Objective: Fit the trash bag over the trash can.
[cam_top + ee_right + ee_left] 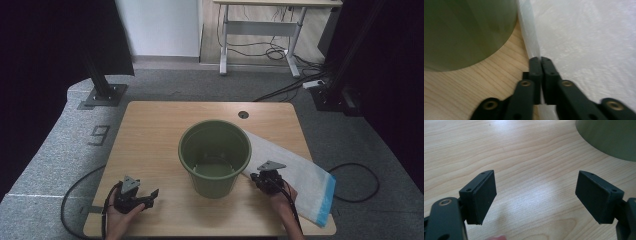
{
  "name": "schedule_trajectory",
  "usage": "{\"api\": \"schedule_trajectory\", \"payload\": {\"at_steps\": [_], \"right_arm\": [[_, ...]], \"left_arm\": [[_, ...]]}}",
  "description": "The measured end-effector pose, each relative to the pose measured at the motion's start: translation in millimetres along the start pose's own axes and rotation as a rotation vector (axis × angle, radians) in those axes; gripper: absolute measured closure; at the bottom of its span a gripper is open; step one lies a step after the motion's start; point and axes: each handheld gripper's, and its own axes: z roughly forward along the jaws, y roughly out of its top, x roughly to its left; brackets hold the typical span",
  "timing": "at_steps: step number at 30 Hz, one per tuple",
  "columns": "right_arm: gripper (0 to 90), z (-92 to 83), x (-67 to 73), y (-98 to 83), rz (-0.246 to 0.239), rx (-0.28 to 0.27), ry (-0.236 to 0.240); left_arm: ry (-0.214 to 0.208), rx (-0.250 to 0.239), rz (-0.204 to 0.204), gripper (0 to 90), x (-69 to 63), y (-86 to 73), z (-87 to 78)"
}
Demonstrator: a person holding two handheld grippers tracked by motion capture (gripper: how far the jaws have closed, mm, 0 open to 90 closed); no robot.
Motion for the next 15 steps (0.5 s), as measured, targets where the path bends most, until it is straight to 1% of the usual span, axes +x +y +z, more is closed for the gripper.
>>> {"api": "schedule_trajectory", "payload": {"at_steps": [1, 2, 4, 5, 6, 8, 10, 11, 12, 13, 14, 15], "right_arm": [[88.5, 0.0, 0.0, 0.0, 0.0, 0.0, 0.0], [88.6, -7.9, -2.3, -4.4, 0.005, 0.001, 0.01], [88.6, -13.0, -2.4, -10.2, -0.002, 0.008, 0.006], [88.6, -13.0, -2.4, -10.2, -0.002, 0.008, 0.006], [88.6, -17.9, -2.8, -16.0, 0.0, 0.011, 0.004], [88.6, -29.7, -3.9, -27.3, 0.027, 0.008, 0.018], [88.5, -40.0, -3.8, -37.0, 0.056, 0.006, 0.052], [88.4, -47.0, -0.3, -43.4, 0.035, 0.021, 0.046], [88.4, -47.0, -0.3, -43.4, 0.035, 0.021, 0.046], [87.7, -49.4, 1.4, -45.5, 0.031, 0.027, 0.038], [84.0, -51.4, 2.5, -47.0, 0.029, 0.026, 0.037], [77.8, -52.8, 3.7, -47.3, 0.022, 0.023, 0.029]], "left_arm": [[0.0, 0.0, 0.0, 16.9, 0.0, 0.0, 0.0], [-0.002, -0.001, -0.004, 16.9, 0.2, -0.4, -1.0], [-0.006, -0.004, -0.002, 16.9, -1.0, 0.1, -1.1], [-0.006, -0.004, -0.002, 16.9, -1.0, 0.1, -1.1], [-0.01, -0.005, 0.003, 16.9, -1.4, 0.7, -0.7], [-0.015, -0.005, 0.008, 16.9, -1.6, 2.3, 1.1], [-0.022, -0.005, 0.01, 17.0, -1.6, 4.4, 3.8], [-0.026, -0.009, 0.011, 17.3, -1.9, 5.5, 5.2], [-0.031, -0.009, 0.012, 17.3, -2.0, 6.7, 6.5], [-0.036, -0.009, 0.015, 17.3, -2.3, 8.0, 7.9], [-0.039, -0.007, 0.02, 17.3, -2.9, 9.5, 9.2], [-0.042, -0.006, 0.025, 17.3, -3.3, 10.8, 10.6]]}}
